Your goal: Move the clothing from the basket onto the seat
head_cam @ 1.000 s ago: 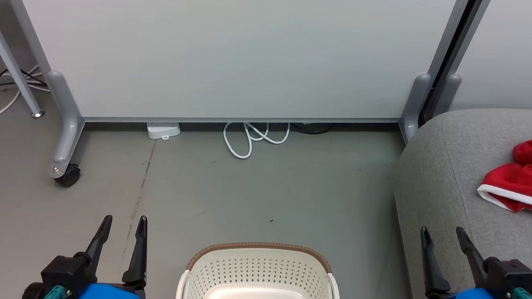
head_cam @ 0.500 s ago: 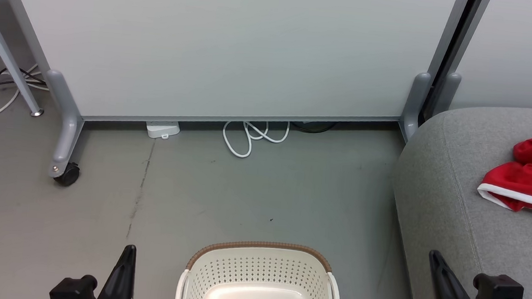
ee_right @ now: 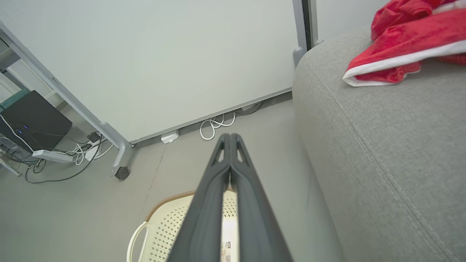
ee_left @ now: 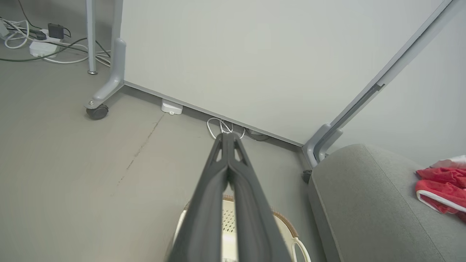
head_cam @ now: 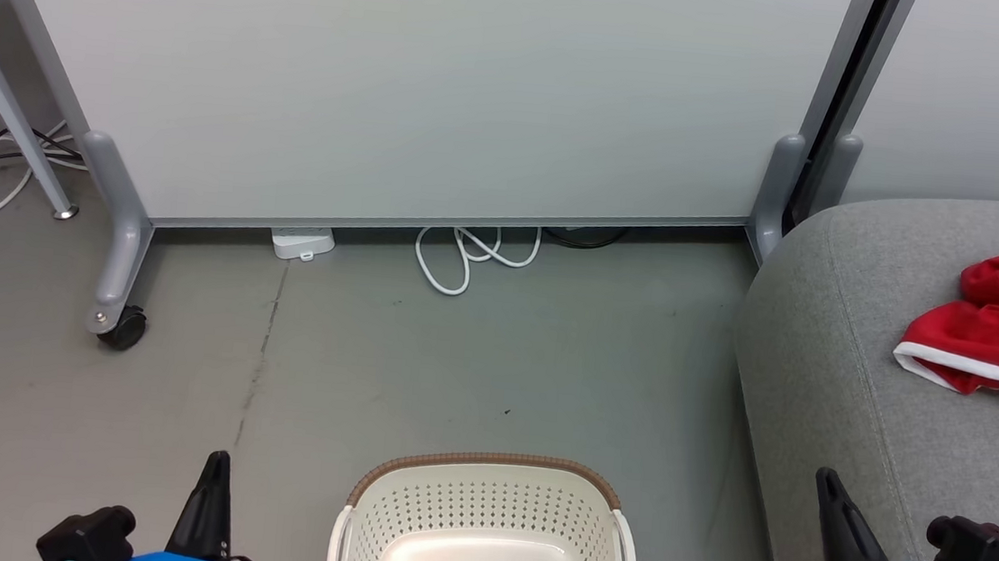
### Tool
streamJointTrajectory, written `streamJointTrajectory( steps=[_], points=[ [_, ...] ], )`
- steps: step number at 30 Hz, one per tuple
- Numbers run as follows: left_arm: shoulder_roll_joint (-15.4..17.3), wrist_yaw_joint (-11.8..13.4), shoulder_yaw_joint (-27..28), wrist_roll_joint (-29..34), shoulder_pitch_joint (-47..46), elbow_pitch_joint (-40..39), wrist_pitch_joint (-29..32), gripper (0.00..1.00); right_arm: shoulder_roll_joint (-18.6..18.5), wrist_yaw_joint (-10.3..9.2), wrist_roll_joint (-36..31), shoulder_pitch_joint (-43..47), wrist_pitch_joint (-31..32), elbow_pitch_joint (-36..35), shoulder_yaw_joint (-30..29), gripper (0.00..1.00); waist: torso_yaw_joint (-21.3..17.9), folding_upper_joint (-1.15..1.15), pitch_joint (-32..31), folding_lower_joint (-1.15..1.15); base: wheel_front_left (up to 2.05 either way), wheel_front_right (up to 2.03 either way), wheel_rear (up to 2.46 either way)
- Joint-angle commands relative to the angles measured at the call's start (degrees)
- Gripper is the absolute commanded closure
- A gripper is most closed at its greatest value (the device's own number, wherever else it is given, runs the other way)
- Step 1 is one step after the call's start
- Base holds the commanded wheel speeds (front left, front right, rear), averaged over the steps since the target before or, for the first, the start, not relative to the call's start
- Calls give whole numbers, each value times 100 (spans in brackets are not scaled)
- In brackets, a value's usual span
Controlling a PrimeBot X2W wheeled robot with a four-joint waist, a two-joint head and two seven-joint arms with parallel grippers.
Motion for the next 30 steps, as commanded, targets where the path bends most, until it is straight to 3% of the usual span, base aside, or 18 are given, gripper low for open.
streamJointTrajectory(
  steps=[1,30],
  points=[
    [10,-2,56,-201,-189,-124,45,100,-22,0,242,-148,33,-120,-23,100,-2,0,0,0,0,0,0],
    [-41,-6,405,-2477,-416,-400,673,100,-37,1,2815,-306,353,-196,-97,100,-59,0,13,0,0,0,0]
  ],
)
